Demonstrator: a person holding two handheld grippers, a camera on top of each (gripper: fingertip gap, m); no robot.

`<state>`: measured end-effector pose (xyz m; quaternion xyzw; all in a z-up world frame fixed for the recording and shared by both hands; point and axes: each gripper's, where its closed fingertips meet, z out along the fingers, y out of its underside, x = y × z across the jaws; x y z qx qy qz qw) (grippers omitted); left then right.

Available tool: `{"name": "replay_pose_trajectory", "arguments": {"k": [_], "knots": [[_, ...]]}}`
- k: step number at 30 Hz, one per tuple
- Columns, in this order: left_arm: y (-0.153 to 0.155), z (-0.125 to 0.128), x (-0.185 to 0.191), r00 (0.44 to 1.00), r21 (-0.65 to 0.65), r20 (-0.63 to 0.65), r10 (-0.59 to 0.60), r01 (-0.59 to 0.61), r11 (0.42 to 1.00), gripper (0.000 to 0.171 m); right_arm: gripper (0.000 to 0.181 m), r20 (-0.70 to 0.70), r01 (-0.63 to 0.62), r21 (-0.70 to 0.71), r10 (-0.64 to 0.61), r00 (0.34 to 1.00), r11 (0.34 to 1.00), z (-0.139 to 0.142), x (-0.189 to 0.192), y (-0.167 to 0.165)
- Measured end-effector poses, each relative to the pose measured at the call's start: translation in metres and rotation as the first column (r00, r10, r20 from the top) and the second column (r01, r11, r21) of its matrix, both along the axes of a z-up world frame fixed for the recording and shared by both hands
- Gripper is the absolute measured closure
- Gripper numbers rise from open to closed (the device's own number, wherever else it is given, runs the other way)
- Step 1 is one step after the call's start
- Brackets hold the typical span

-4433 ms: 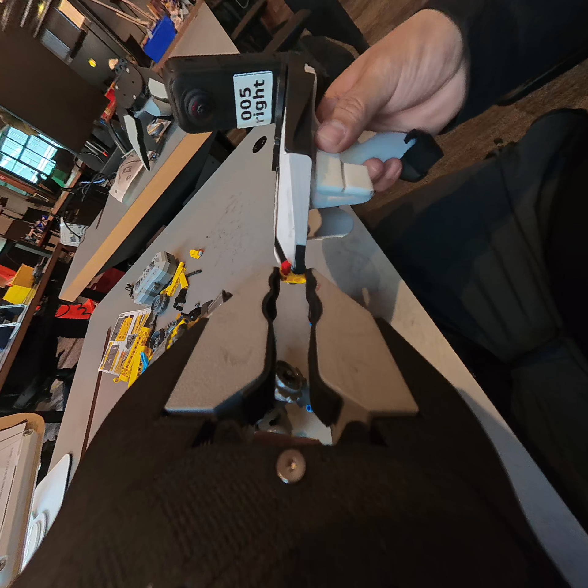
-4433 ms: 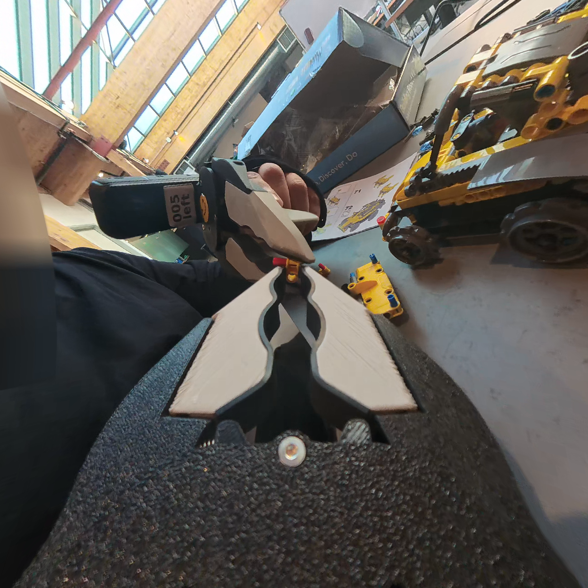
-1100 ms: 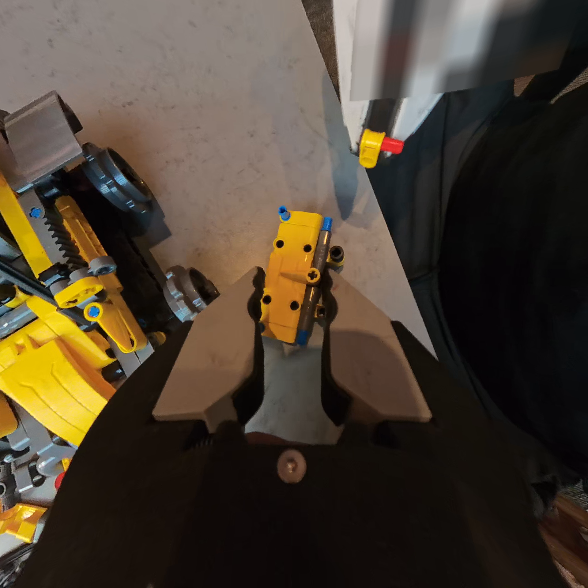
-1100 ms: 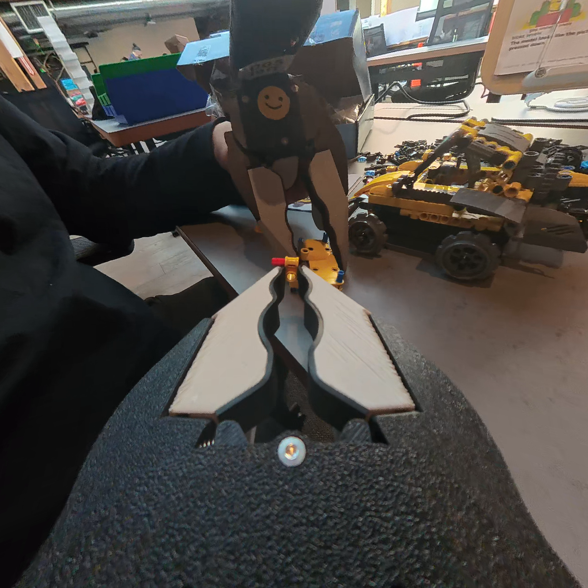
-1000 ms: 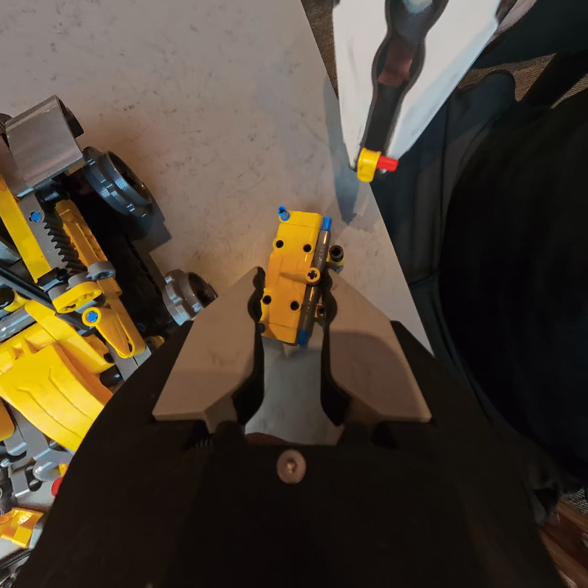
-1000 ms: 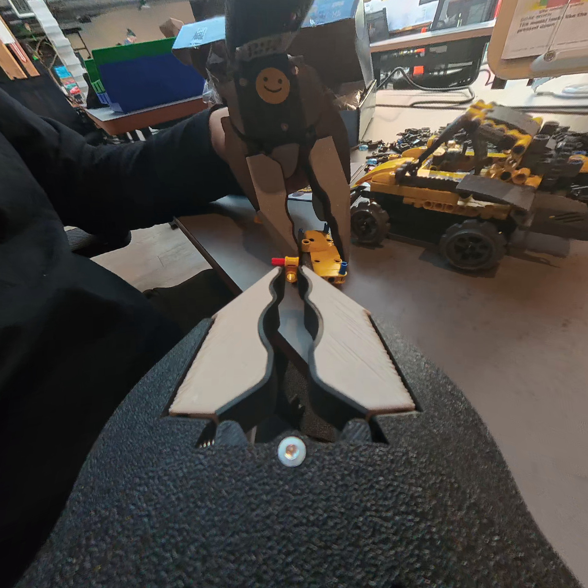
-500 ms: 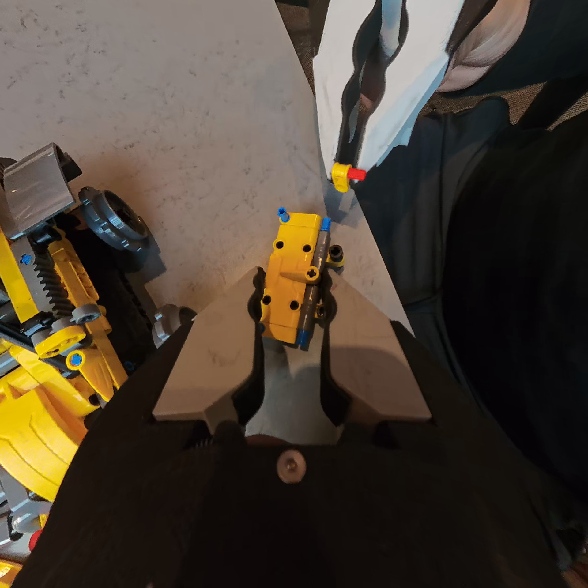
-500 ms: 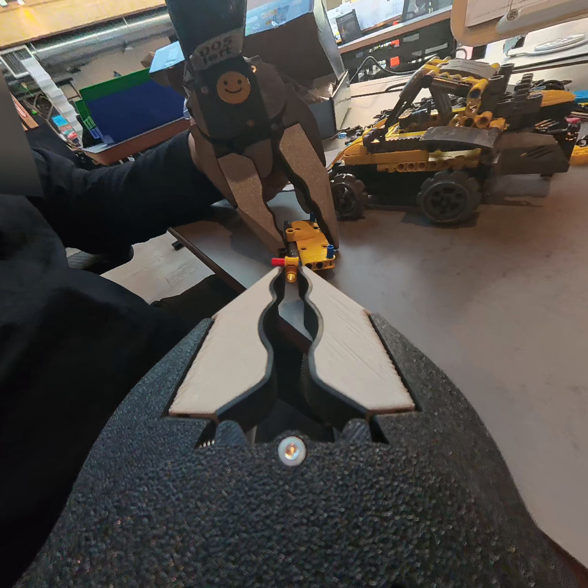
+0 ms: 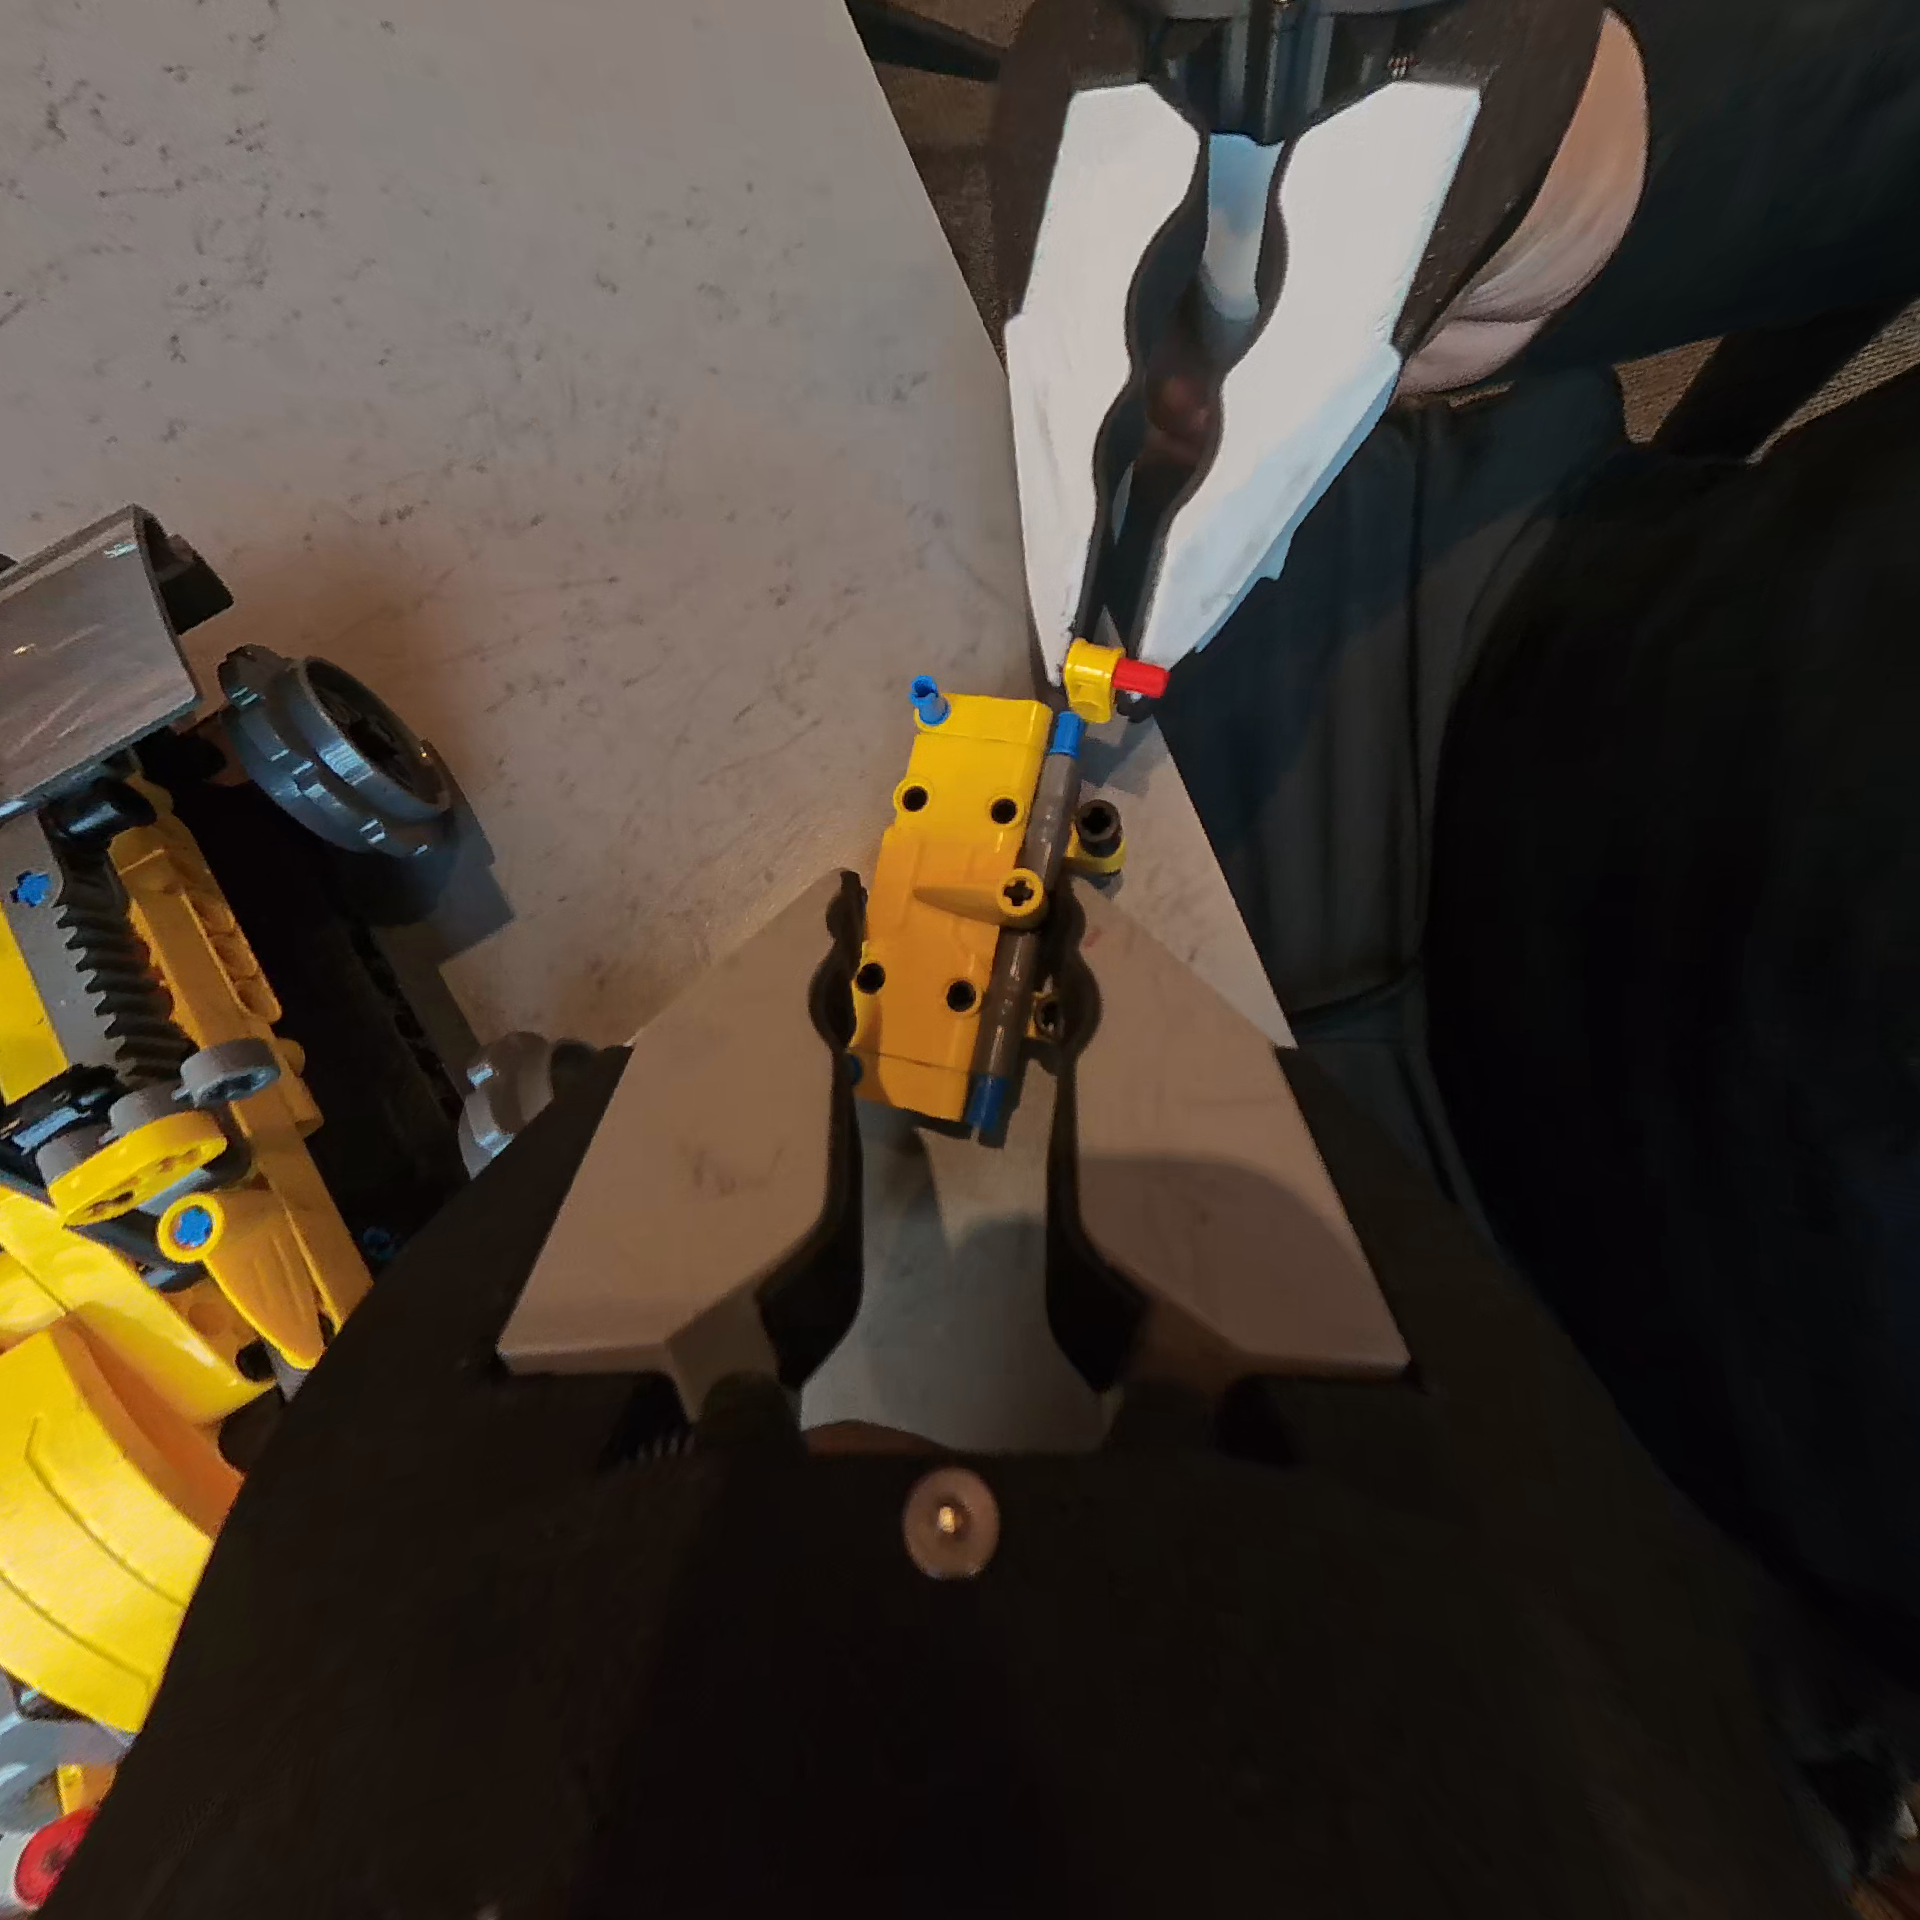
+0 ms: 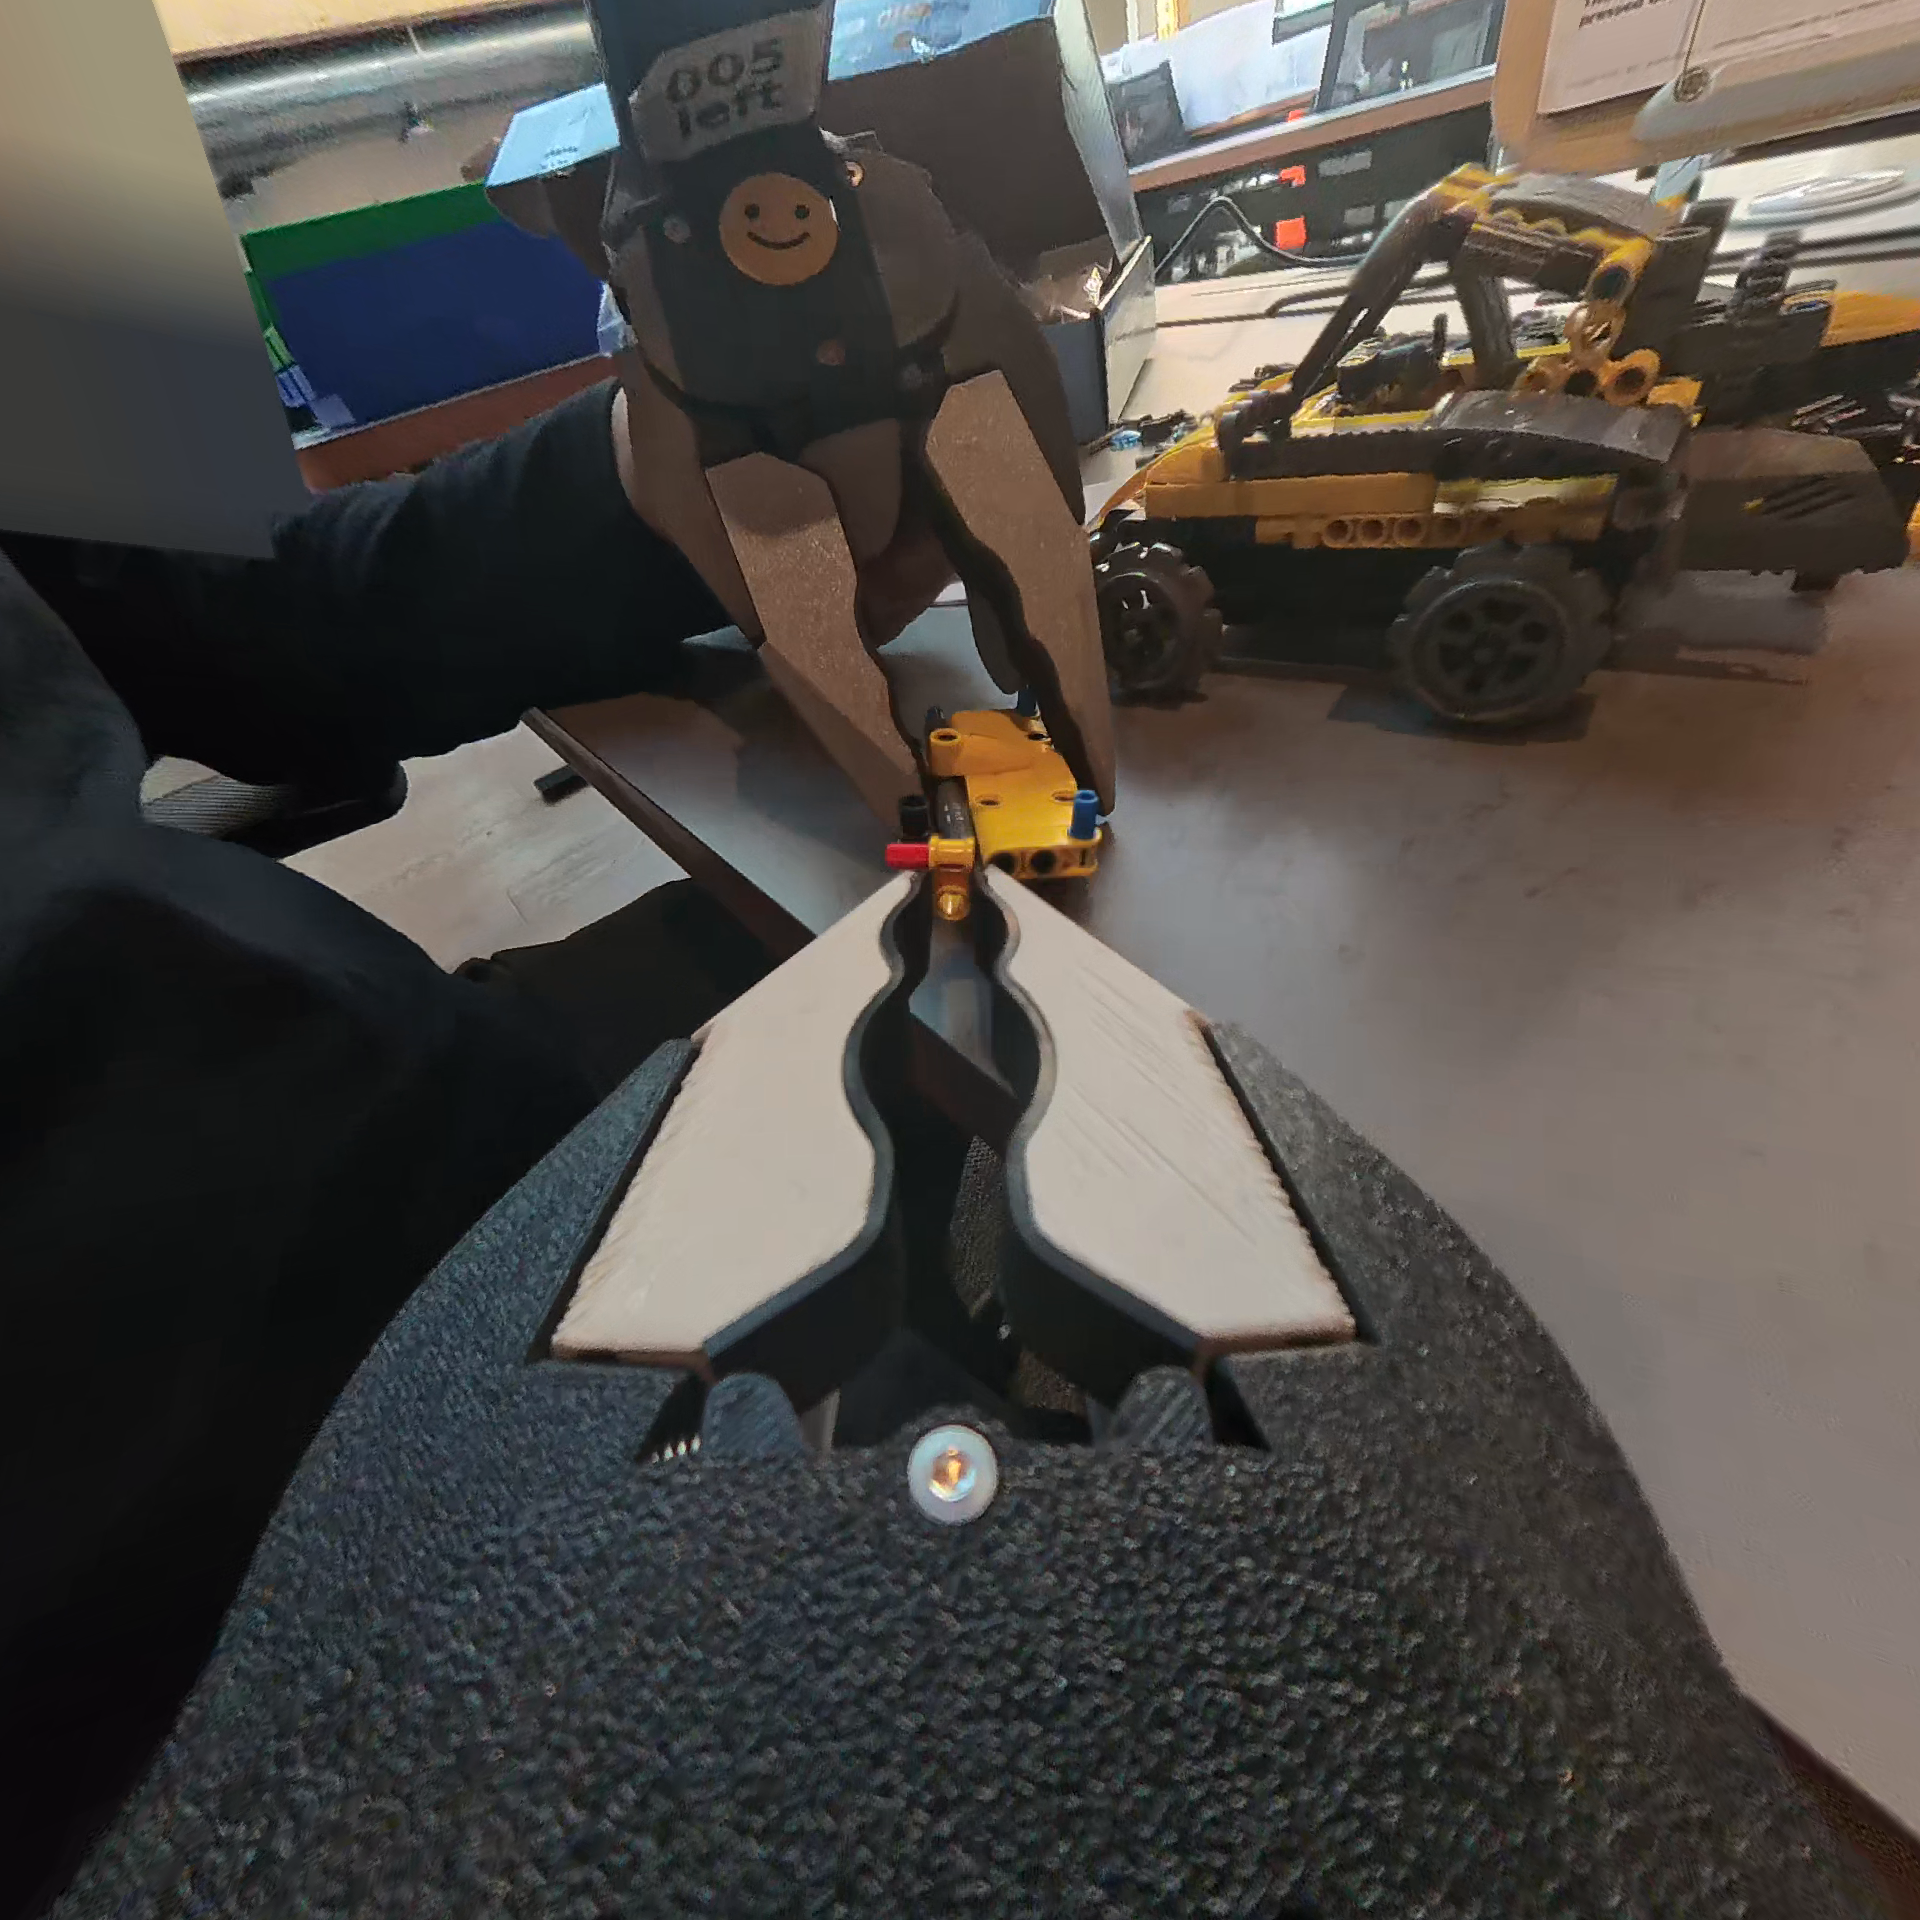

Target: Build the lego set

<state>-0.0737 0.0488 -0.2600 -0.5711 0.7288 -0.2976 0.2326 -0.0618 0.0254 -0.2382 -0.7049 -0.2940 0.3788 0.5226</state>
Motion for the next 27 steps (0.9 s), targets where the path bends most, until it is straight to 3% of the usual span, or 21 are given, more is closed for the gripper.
{"name": "replay_pose_trajectory", "arguments": {"k": [7, 27], "knots": [[-0.0007, 0.0004, -0.0015, 1.0, -0.019, 0.011, 0.0, 0.0, 1.0, 0.138, 0.174, -0.111, 0.021, 0.047, -0.016, 0.994, 0.999, 0.0042, -0.0018, 0.0001], [-0.004, 0.0013, -0.0039, 0.999, -0.032, 0.038, -0.034, 0.035, 0.999, 0.139, 0.174, -0.064, 0.057, 0.097, -0.051, 0.997, 0.994, 0.0012, -0.0058, -0.0001]]}}
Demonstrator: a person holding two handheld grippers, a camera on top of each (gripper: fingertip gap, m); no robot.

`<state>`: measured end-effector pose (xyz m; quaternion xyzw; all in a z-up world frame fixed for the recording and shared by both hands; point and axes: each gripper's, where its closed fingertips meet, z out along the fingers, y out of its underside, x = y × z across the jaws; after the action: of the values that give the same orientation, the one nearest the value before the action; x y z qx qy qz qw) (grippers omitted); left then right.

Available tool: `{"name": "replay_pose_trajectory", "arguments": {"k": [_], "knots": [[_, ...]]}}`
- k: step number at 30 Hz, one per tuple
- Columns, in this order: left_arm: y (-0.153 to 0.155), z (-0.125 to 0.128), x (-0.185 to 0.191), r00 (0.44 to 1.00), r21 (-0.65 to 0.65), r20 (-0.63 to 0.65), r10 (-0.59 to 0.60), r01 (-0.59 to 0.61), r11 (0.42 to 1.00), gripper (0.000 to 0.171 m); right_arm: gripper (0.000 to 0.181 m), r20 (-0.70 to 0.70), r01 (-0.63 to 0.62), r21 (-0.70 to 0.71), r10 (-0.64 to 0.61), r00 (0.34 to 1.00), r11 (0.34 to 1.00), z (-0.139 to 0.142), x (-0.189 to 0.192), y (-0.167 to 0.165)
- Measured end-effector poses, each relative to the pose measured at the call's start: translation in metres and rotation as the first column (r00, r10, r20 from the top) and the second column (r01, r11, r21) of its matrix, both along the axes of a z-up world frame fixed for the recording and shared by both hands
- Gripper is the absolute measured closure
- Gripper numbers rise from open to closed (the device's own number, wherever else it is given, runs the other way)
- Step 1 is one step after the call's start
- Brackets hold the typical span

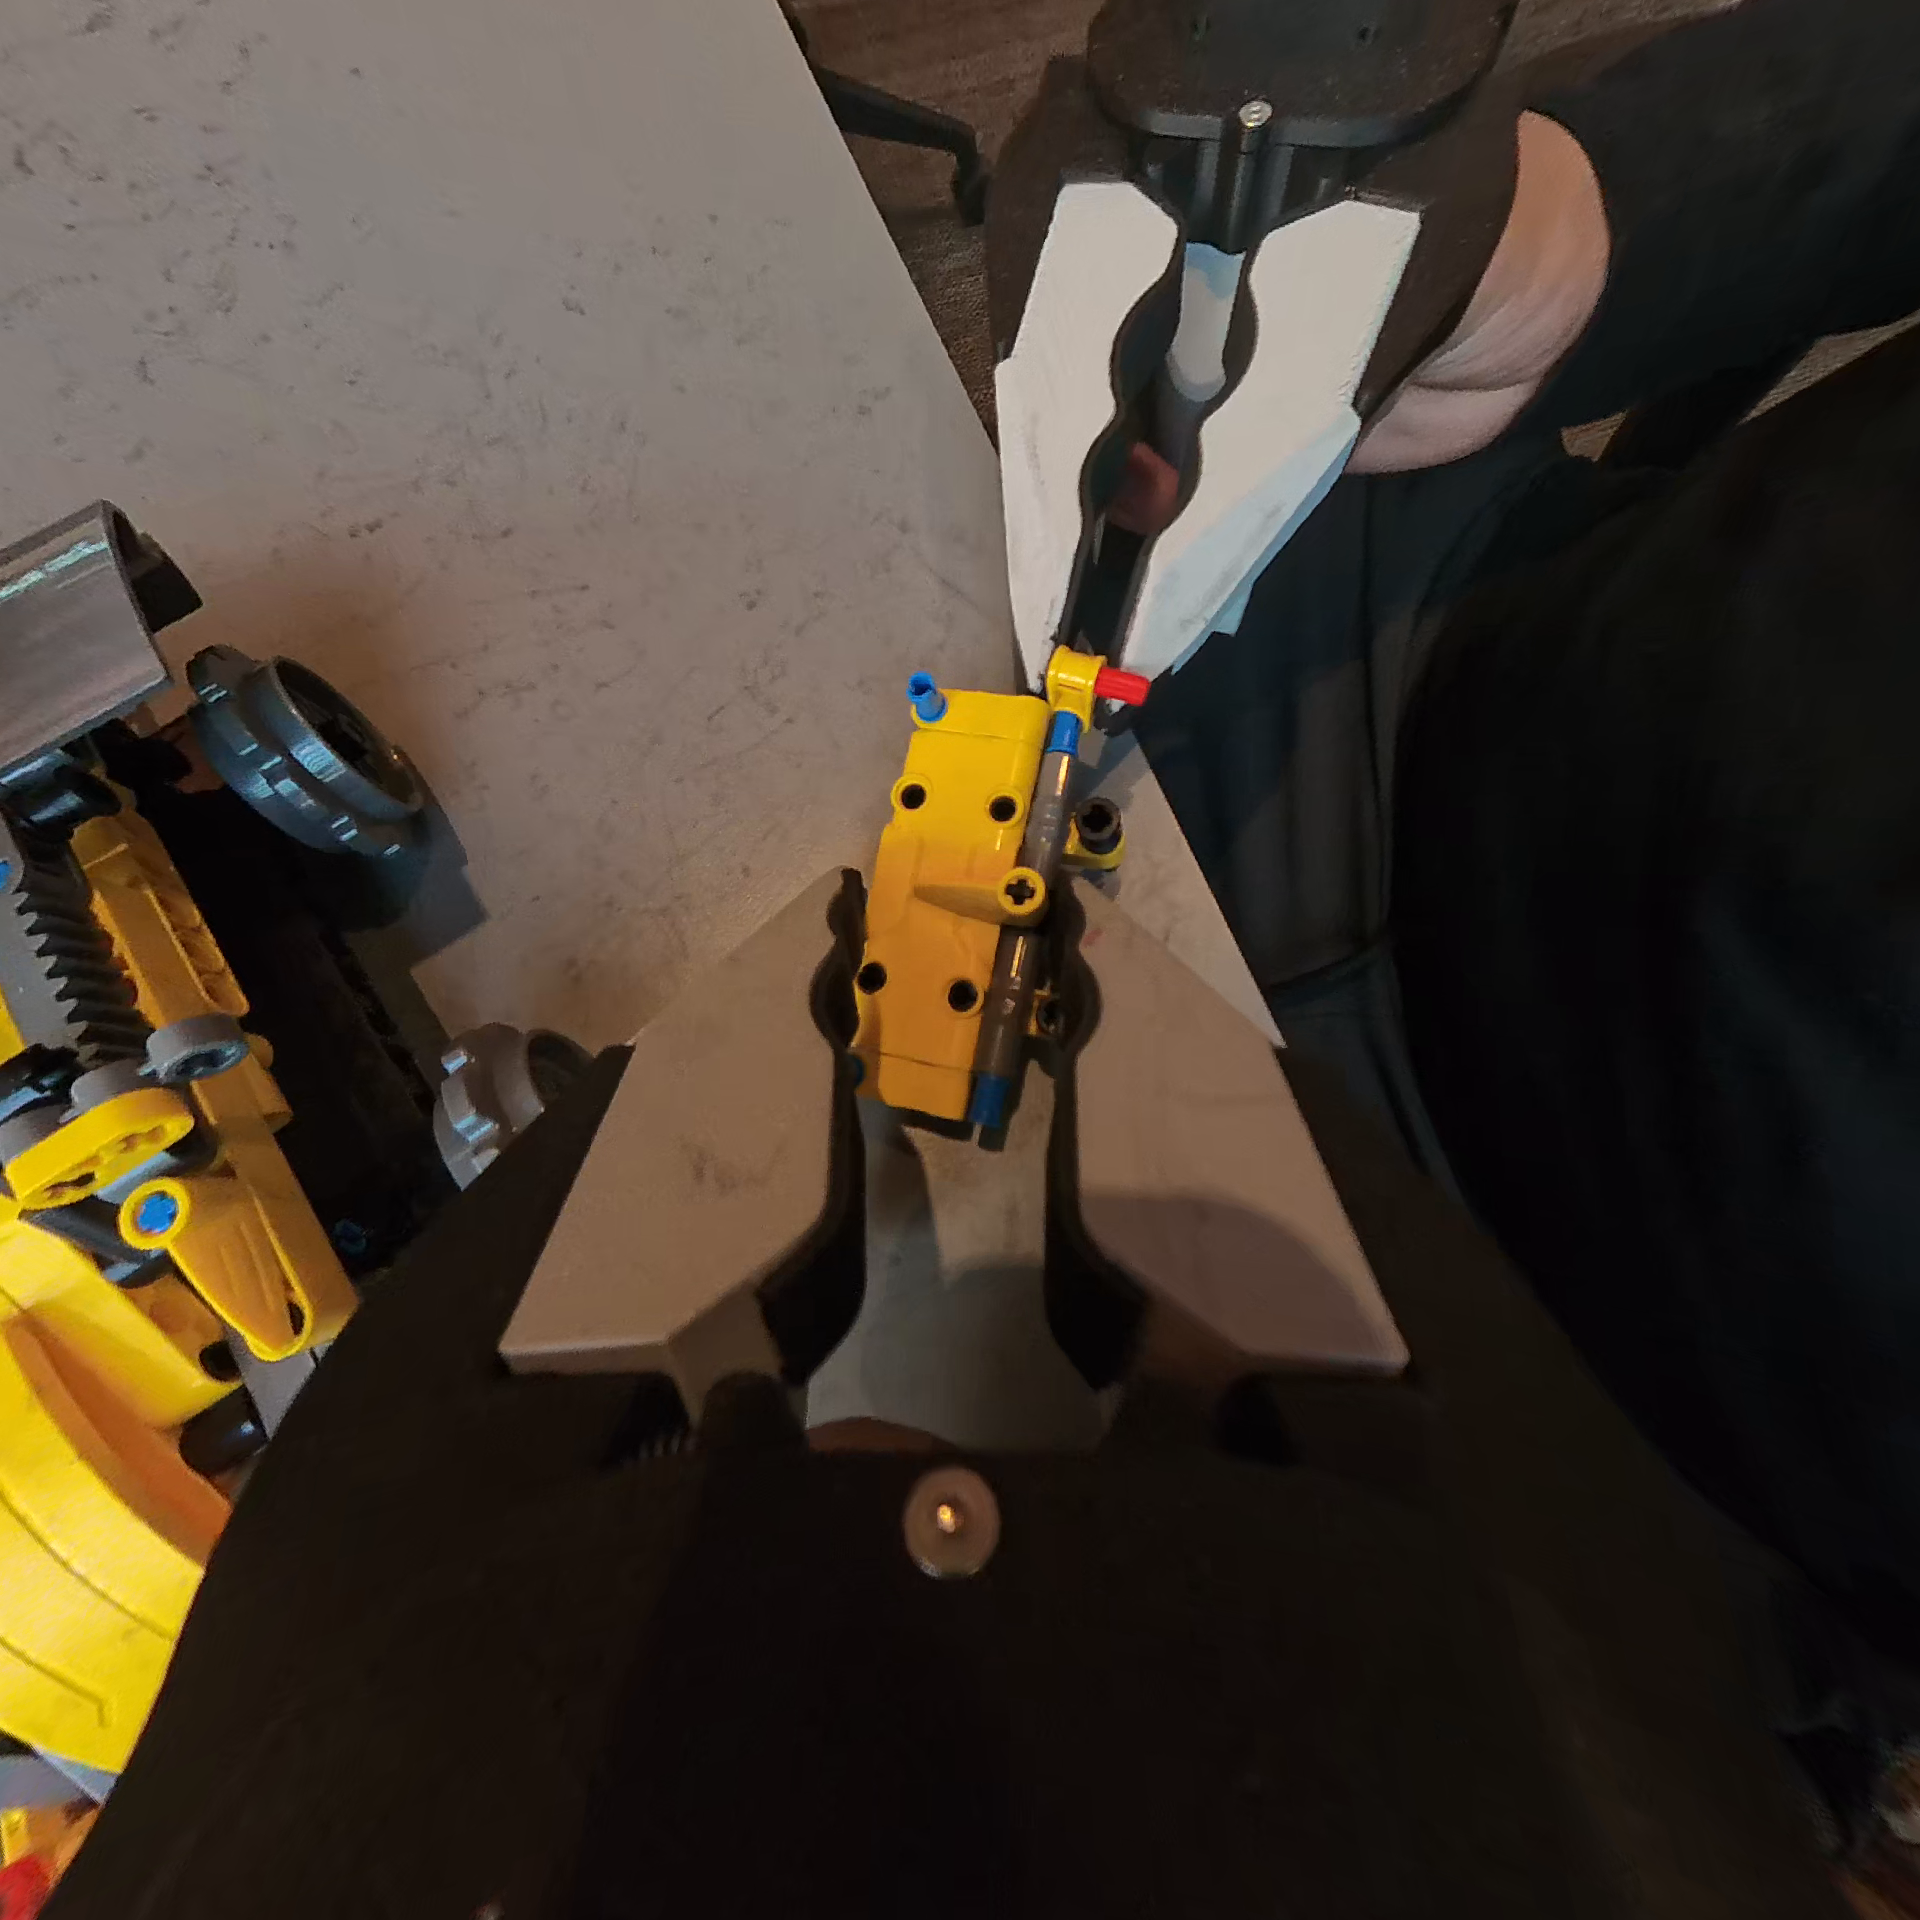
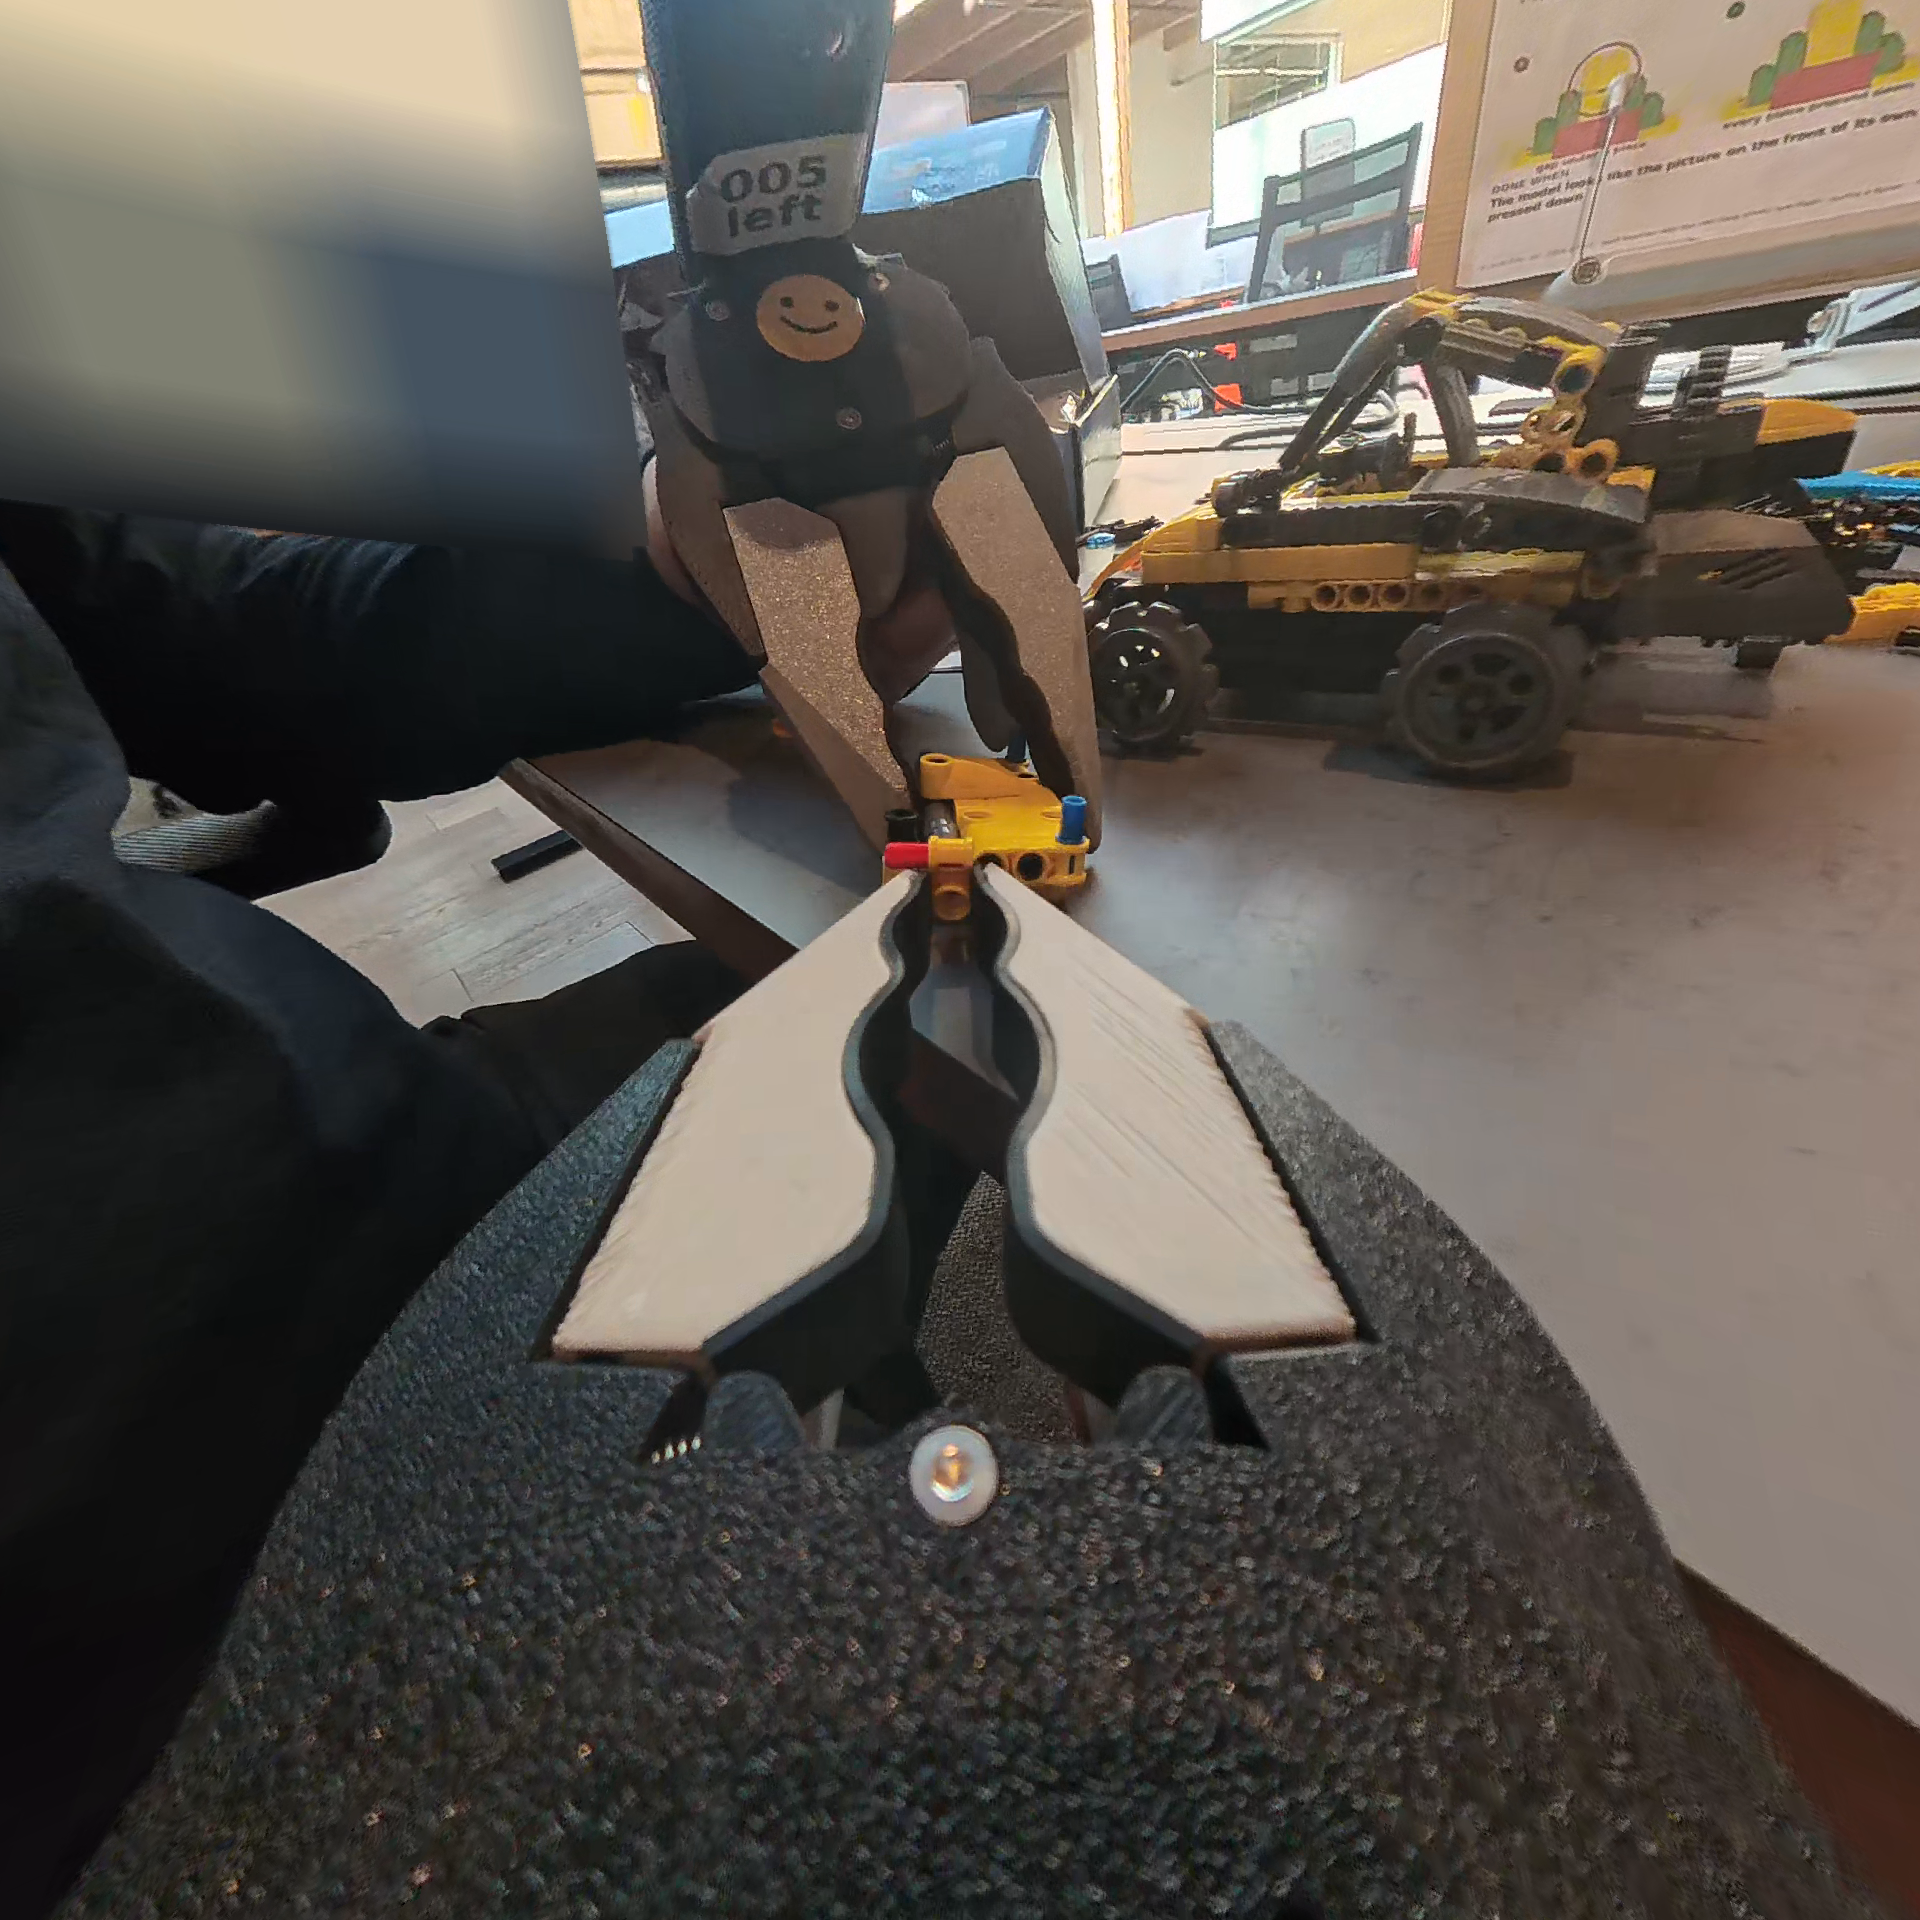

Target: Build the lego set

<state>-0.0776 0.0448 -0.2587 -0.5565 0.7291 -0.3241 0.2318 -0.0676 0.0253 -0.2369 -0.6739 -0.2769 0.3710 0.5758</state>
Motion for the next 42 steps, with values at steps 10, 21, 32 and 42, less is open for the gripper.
{"name": "replay_pose_trajectory", "arguments": {"k": [10, 21, 32, 42], "knots": [[0.001, 0.0, 0.0, 1.0, 0.022, -0.007, 0.005, -0.005, 1.0, 0.139, 0.174, 0.077, -0.003, 0.004, 0.002, 0.997, 1.0, -0.001, -0.001, 0.001], [0.004, -0.001, -0.001, 1.0, 0.056, -0.017, 0.013, -0.012, 0.998, 0.139, 0.174, 0.299, -0.025, -0.012, 0.027, 0.954, 1.0, -0.003, -0.001, 0.004], [0.006, 0.0, 0.004, 0.999, 0.011, 0.005, 0.039, -0.039, 0.999, 0.139, 0.174, 0.343, -0.025, -0.062, 0.045, 0.938, 0.998, -0.002, 0.008, 0.005], [0.009, 0.0, 0.004, 0.999, 0.008, 0.006, 0.054, -0.054, 0.999, 0.139, 0.181, 0.377, -0.023, -0.044, 0.038, 0.925, 0.999, -0.003, 0.009, 0.007]]}}
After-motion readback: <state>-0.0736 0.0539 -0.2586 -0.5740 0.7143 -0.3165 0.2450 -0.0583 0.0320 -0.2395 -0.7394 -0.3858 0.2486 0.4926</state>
